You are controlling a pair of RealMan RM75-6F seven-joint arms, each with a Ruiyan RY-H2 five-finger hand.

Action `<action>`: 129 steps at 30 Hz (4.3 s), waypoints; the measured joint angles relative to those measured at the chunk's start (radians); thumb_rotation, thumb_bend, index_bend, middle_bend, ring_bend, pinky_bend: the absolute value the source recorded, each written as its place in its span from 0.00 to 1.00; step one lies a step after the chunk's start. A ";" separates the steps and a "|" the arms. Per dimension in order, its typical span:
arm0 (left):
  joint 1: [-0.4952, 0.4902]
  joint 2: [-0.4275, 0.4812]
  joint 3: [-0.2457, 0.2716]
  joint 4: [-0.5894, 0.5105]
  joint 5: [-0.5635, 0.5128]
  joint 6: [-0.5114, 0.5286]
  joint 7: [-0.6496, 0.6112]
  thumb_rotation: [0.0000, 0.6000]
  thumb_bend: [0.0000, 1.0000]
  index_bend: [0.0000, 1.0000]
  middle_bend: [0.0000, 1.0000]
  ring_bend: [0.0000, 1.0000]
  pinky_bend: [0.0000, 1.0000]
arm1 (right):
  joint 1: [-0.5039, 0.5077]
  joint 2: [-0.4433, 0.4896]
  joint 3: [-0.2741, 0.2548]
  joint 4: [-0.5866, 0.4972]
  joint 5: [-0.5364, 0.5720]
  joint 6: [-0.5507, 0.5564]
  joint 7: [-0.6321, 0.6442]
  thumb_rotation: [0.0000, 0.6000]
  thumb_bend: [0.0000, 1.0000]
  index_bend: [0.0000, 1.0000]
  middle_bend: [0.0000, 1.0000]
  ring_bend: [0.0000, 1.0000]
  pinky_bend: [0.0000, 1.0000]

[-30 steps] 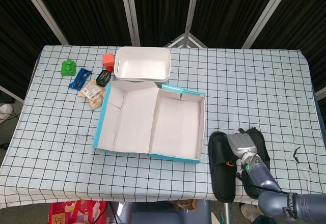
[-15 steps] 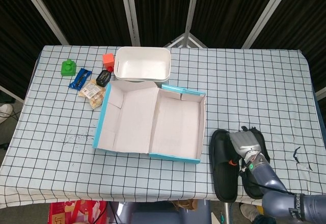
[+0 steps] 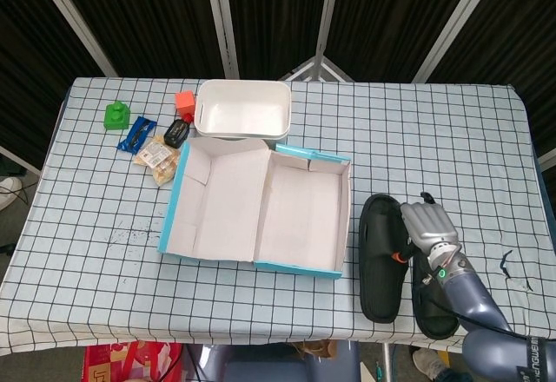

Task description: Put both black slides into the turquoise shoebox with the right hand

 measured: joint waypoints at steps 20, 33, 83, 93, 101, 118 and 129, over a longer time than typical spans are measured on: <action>0.001 0.007 -0.002 0.008 -0.004 -0.011 -0.028 1.00 0.36 0.02 0.00 0.00 0.00 | 0.054 -0.163 0.235 -0.025 -0.078 0.186 0.083 1.00 0.38 0.60 0.51 0.35 0.00; 0.001 0.011 -0.003 0.014 -0.007 -0.020 -0.053 1.00 0.36 0.02 0.00 0.00 0.00 | 0.050 -0.464 0.317 0.217 -0.251 0.278 0.208 1.00 0.38 0.62 0.51 0.35 0.00; 0.006 0.010 -0.018 0.024 -0.034 -0.014 -0.041 1.00 0.36 0.02 0.00 0.00 0.00 | -0.058 -0.643 0.317 0.571 -0.363 0.020 0.333 1.00 0.39 0.63 0.51 0.37 0.37; 0.008 0.012 -0.016 0.019 -0.027 -0.009 -0.041 1.00 0.36 0.02 0.00 0.00 0.00 | -0.071 -0.685 0.306 0.631 -0.366 -0.029 0.356 1.00 0.39 0.63 0.51 0.38 0.37; 0.008 0.013 -0.017 0.021 -0.029 -0.012 -0.044 1.00 0.36 0.02 0.00 0.00 0.00 | -0.069 -0.728 0.309 0.694 -0.367 -0.061 0.362 1.00 0.39 0.63 0.51 0.38 0.37; 0.009 0.012 -0.020 0.021 -0.033 -0.009 -0.041 1.00 0.36 0.02 0.00 0.00 0.00 | -0.064 -0.788 0.296 0.790 -0.364 -0.121 0.341 1.00 0.40 0.63 0.51 0.38 0.37; 0.010 0.013 -0.020 0.021 -0.032 -0.009 -0.043 1.00 0.36 0.02 0.00 0.00 0.00 | -0.054 -0.825 0.289 0.859 -0.348 -0.157 0.308 1.00 0.40 0.63 0.51 0.38 0.37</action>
